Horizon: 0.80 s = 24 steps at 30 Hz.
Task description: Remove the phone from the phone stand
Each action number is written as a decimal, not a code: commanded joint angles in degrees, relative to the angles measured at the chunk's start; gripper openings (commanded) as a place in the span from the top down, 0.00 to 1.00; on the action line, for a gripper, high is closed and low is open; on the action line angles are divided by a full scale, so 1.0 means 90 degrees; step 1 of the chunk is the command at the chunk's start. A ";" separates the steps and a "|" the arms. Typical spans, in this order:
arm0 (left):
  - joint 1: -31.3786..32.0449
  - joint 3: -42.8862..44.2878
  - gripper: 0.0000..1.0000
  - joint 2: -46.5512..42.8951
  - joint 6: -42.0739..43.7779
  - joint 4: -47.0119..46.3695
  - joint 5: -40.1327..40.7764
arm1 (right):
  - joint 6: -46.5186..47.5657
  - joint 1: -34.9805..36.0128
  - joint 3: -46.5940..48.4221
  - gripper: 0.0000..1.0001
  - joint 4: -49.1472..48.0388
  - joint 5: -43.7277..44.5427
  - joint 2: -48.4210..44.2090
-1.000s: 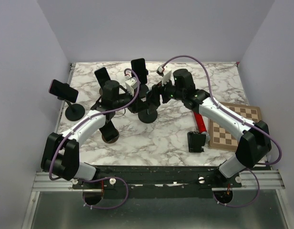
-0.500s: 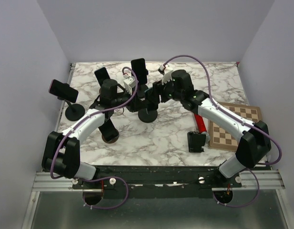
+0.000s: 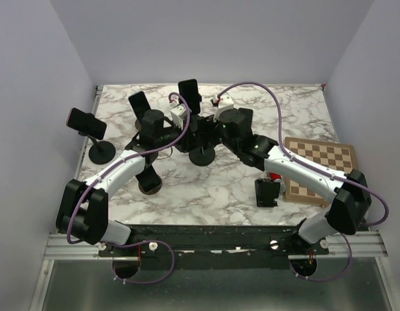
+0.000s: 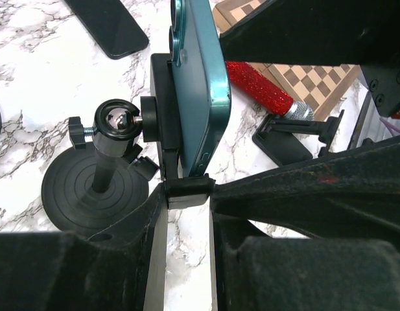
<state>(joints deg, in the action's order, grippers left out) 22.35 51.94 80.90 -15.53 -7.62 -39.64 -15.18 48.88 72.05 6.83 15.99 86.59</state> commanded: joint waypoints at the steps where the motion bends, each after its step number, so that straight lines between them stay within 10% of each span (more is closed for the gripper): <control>1: 0.0085 -0.0222 1.00 -0.0057 -0.0237 0.0212 0.0658 | -0.0047 0.0128 0.0288 0.11 0.0044 0.0149 0.0291; 19: 0.0133 -0.0247 1.00 -0.0161 -0.0086 0.0319 0.0635 | 0.0704 -0.0138 0.0313 0.16 -0.0598 -0.0333 0.0780; 24: 0.0134 -0.0244 1.00 -0.0189 -0.0033 0.0376 0.0644 | 0.0878 -0.0335 0.0382 0.04 -0.0595 -0.0359 0.0896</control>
<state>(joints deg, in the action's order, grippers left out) 23.33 50.98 79.72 -15.70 -8.05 -35.99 -8.97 46.85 73.97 2.22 15.92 92.68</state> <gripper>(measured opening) 0.310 0.946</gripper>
